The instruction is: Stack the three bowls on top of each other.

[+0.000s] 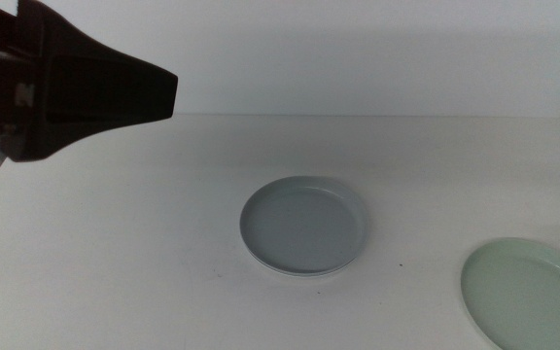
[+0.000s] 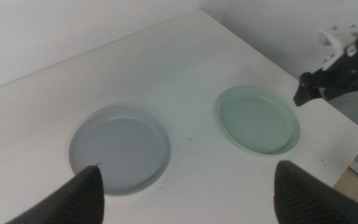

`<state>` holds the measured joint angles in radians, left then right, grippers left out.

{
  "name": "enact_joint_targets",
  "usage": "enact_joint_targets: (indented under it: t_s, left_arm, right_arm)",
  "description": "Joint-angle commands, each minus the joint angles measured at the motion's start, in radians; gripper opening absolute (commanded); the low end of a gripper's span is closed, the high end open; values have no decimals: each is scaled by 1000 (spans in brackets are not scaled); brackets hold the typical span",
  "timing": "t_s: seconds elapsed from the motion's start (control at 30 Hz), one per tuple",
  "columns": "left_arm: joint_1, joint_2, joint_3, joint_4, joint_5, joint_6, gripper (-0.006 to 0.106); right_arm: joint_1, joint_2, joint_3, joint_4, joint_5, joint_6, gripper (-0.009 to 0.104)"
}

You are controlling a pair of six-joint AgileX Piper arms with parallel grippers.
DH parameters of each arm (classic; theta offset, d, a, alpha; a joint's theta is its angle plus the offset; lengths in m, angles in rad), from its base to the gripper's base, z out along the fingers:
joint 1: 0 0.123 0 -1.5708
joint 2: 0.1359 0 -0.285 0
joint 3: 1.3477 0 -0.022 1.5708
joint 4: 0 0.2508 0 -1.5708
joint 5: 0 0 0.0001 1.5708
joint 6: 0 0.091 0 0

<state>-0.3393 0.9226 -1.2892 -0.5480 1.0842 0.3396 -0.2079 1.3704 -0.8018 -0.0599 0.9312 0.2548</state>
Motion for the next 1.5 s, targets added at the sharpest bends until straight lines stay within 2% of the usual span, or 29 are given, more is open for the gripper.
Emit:
enact_joint_targets:
  t_s: [0.0, 0.1, 0.3, 0.37, 0.47, 0.63, 0.73, 0.87, 0.97, 1.17, 1.47]
  left_arm:
    - [0, -1, 0, -1, -11, 1, 94]
    - [0, -1, 0, -1, -11, 1, 94]
    - [0, -1, 0, 1, -11, 1, 94]
    - [0, -1, 0, 1, -11, 1, 94]
    - [0, -1, 0, 0, -12, 3, 94]
    - [0, -1, 0, 0, -12, 3, 94]
    - [0, -1, 0, 0, -12, 1, 94]
    - [0, -1, 0, 10, -12, 1, 94]
    - [0, -1, 0, 8, -12, 1, 94]
    - [0, -1, 0, 9, -12, 3, 94]
    - [0, -1, 0, 9, -12, 0, 94]
  right_arm:
    - [-74, 76, -7, 83, -73, -89, 77]
    - [-114, 178, -7, 151, -153, -145, 70]
    - [-119, 306, -7, 169, -241, -150, 56]
    - [-119, 332, -7, 187, -264, -150, 39]
    - [-119, 338, -9, 218, -306, -151, -3]
    - [-93, 212, -85, 244, -242, -159, -2]
    - [-44, 179, -209, 291, -161, -159, -2]
    - [116, 229, -370, 351, -82, -159, -2]
    - [266, 283, -457, 418, -95, -159, -2]
    - [461, 470, -620, 418, -98, -121, -2]
    - [547, 632, -657, 431, -168, -118, -2]
